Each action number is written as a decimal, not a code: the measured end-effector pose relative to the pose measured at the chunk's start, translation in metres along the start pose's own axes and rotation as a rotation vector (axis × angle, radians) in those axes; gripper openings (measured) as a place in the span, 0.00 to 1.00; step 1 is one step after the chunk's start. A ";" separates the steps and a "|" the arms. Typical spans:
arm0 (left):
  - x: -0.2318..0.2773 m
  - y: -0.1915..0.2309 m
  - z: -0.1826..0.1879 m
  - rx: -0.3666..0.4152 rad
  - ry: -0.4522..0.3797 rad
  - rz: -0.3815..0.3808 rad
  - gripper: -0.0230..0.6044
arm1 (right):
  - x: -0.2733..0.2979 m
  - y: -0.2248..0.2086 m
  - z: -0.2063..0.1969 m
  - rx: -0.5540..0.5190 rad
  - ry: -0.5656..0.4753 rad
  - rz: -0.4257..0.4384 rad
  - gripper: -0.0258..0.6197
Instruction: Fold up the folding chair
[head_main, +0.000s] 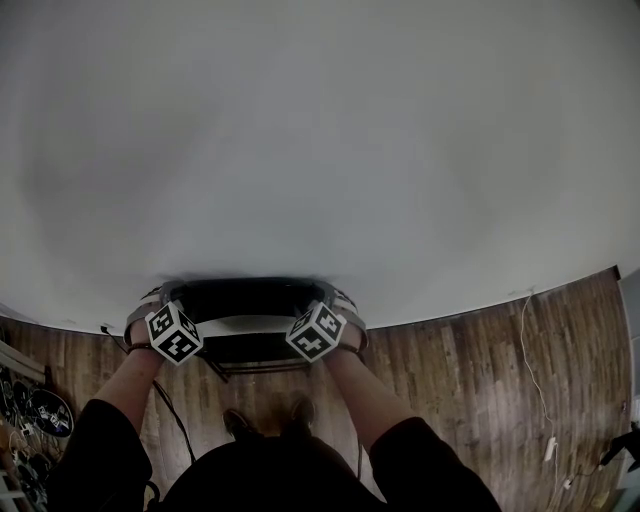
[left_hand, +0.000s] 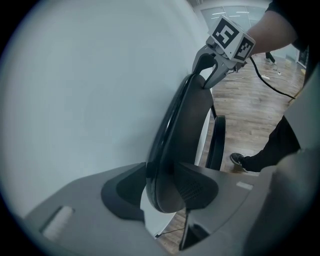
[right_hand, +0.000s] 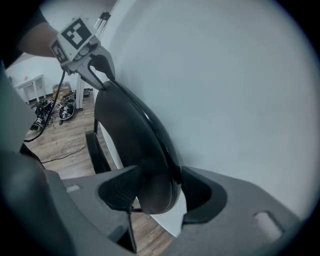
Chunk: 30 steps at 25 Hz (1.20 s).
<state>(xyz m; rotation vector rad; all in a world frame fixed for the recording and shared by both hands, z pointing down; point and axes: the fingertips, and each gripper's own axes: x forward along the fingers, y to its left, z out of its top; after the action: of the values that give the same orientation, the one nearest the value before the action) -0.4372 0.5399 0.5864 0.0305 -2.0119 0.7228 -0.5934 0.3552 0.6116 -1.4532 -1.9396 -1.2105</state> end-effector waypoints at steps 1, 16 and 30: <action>0.001 0.000 0.000 0.001 -0.001 0.002 0.32 | 0.000 -0.001 0.000 0.003 -0.001 0.000 0.40; 0.005 0.003 0.004 0.010 -0.006 0.007 0.32 | -0.002 -0.008 -0.002 0.017 0.001 0.010 0.40; -0.031 0.000 0.002 -0.042 0.011 0.056 0.27 | -0.040 -0.012 0.002 -0.010 -0.116 0.061 0.39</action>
<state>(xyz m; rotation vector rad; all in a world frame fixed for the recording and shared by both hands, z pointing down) -0.4218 0.5310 0.5606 -0.0544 -2.0234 0.7149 -0.5902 0.3340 0.5757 -1.6090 -1.9509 -1.1338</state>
